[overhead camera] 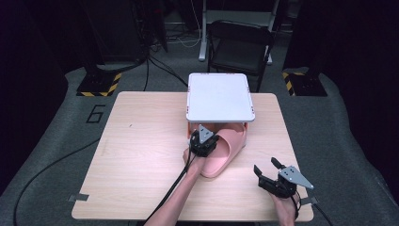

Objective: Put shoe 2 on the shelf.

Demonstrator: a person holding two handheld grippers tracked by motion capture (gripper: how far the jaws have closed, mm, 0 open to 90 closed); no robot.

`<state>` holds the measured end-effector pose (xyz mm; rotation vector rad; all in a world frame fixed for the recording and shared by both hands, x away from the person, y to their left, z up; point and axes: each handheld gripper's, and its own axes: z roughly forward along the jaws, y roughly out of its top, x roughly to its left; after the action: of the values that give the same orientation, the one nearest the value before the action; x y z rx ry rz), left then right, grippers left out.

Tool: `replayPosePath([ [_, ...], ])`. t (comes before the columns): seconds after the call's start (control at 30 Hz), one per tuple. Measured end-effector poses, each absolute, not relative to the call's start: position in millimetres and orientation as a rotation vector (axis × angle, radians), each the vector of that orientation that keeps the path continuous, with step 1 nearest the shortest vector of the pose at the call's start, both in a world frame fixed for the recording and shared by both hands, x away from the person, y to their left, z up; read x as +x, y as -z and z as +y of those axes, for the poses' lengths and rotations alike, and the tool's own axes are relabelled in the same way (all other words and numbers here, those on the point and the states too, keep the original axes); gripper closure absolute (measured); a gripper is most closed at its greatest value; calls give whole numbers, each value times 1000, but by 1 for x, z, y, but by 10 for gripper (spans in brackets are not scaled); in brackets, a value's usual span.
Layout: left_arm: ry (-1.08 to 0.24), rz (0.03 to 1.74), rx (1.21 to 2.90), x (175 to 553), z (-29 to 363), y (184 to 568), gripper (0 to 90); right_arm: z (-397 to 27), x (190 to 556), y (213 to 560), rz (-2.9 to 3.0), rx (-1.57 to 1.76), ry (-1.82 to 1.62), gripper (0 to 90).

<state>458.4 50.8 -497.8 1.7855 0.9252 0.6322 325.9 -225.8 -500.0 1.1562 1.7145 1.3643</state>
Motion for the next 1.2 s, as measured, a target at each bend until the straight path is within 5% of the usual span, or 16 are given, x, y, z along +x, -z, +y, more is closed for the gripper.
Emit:
replayPosePath([
  [0.2, -630, 1013, 1742, 452, 42, 497, 783, -225, 326, 500, 1718, 1148, -1359, 219],
  [0.33, -607, 935, 1749, 446, 58, 491, 609, -221, 328, 502, 1722, 1144, -1342, 221],
  [0.6, -587, 798, 1714, 420, 113, 479, 437, -191, 343, 492, 1741, 1102, -1345, 231],
  [0.93, -728, 847, 1620, 374, 232, 452, 420, -138, 383, 501, 1785, 1159, -1216, 291],
  [1.2, -727, 926, 1576, 358, 278, 464, 417, -125, 406, 512, 1803, 1213, -1098, 388],
])
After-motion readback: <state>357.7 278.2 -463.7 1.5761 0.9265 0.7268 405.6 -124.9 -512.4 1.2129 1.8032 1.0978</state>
